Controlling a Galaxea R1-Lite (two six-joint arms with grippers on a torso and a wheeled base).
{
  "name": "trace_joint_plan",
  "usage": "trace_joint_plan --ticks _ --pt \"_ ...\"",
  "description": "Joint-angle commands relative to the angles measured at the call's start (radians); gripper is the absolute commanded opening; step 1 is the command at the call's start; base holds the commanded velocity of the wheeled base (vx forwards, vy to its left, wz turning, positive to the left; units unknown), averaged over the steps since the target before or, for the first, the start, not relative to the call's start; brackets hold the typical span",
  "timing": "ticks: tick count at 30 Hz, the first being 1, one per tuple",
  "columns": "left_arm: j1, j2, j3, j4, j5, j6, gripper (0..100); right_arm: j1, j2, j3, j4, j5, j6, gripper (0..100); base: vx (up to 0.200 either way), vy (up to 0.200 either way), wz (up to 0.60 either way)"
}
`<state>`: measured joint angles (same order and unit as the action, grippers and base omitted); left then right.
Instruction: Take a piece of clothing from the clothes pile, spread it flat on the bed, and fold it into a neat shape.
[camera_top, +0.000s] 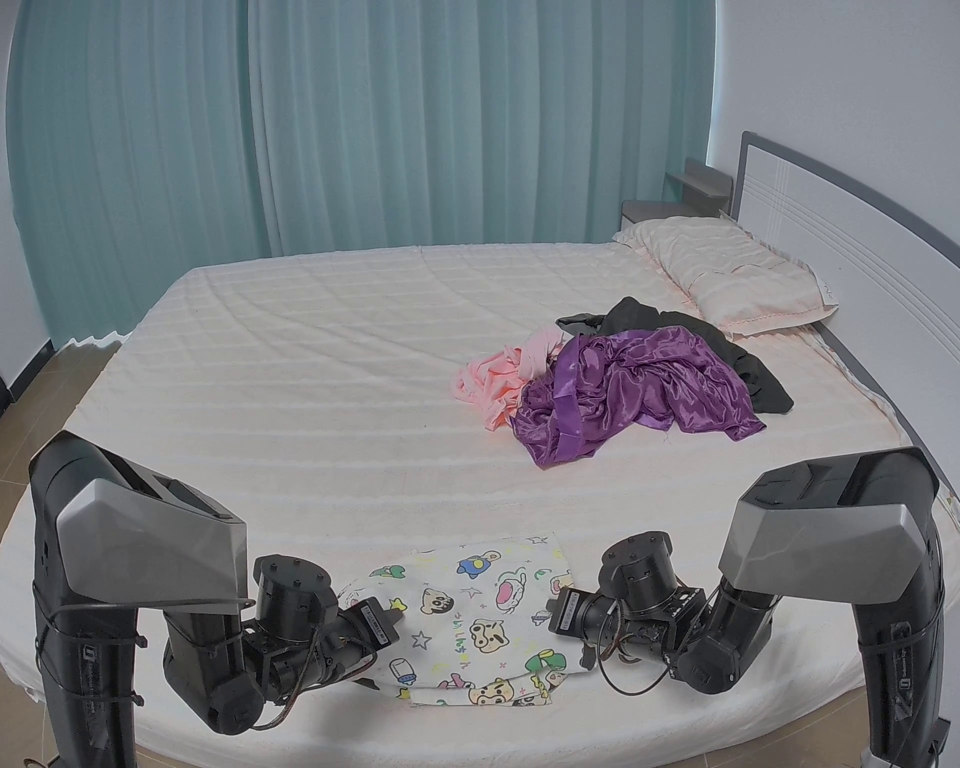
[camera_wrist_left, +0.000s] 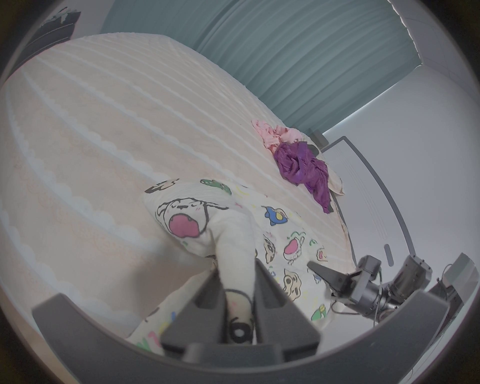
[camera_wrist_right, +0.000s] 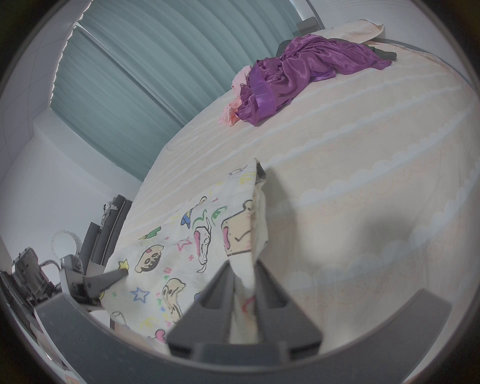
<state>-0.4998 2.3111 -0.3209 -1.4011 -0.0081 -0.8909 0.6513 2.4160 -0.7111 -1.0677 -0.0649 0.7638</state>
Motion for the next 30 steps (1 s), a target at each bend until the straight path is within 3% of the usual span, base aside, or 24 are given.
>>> trace_joint_plan --ticks 1,6,12,25,26,30 --pt "0.004 0.002 0.022 -0.001 0.003 0.001 100 0.001 0.003 0.007 -0.002 0.0 -0.001 100 0.0 0.0 0.0" --pt "0.032 0.001 0.059 -0.003 -0.001 0.016 100 -0.001 -0.021 0.05 0.0 -0.001 -0.034 100 0.0 0.0 0.0" --pt "0.132 -0.004 0.074 -0.003 -0.001 0.105 100 -0.019 -0.075 0.136 0.008 0.004 -0.106 100 0.0 0.0 0.0" --pt "0.211 -0.015 0.029 -0.059 -0.009 0.041 100 0.016 -0.089 0.217 0.0 0.083 -0.146 100 0.0 0.0 0.0" --pt "0.216 -0.015 0.023 -0.059 -0.009 0.039 100 0.018 -0.1 0.236 0.0 0.111 -0.147 0 0.0 0.0 0.0" --pt "0.21 -0.019 0.028 -0.059 -0.009 0.038 100 0.019 -0.121 0.257 0.012 0.125 -0.153 0 0.0 0.0 0.0"
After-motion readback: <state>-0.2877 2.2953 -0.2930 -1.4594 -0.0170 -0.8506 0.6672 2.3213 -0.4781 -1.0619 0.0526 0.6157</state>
